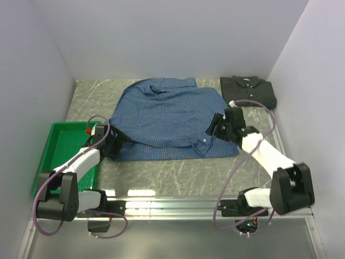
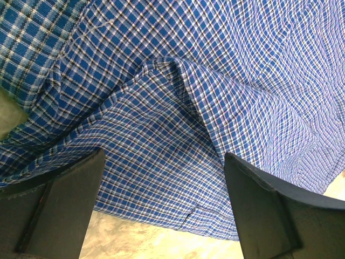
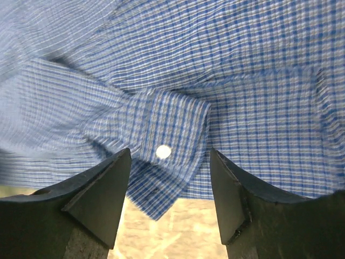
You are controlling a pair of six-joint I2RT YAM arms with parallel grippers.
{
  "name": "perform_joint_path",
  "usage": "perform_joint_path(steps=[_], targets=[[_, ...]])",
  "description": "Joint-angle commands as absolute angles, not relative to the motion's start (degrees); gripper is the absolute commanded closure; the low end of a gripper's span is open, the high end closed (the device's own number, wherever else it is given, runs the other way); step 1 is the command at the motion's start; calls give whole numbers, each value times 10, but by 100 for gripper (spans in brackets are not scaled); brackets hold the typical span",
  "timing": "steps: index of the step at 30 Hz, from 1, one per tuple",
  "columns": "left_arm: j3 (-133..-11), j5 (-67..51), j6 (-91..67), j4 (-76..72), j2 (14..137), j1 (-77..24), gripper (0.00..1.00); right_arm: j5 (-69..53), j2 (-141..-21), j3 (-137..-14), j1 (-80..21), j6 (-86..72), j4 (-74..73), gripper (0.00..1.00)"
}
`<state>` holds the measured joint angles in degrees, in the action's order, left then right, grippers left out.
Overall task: Fold and stack the long sleeve shirts
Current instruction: Fold the shirt
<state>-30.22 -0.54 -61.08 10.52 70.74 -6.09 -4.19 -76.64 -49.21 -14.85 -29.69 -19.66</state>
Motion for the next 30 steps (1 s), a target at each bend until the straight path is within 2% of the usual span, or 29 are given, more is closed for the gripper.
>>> perform_joint_path(steps=[1,6,10,14,19,28,30], targets=[[-296,5,-601,110,693,-62,1,-70,-711,-413,-142,-361,-69,33],[-294,-3,-601,110,690,-62,1,-140,-693,-296,-113,-406,65,37],[-297,-4,-599,115,686,-62,1,-178,-690,-220,-79,-431,167,37],[-294,-4,-598,111,686,-63,2,-247,-722,-205,-69,-424,228,30],[-298,-9,-594,112,693,-62,1,-275,-757,-189,-69,-429,299,30],[-301,-9,-594,113,693,-63,2,-288,-794,-195,-69,-422,308,43],[-301,-9,-595,114,694,-63,2,-293,-796,-194,-69,-424,309,54]])
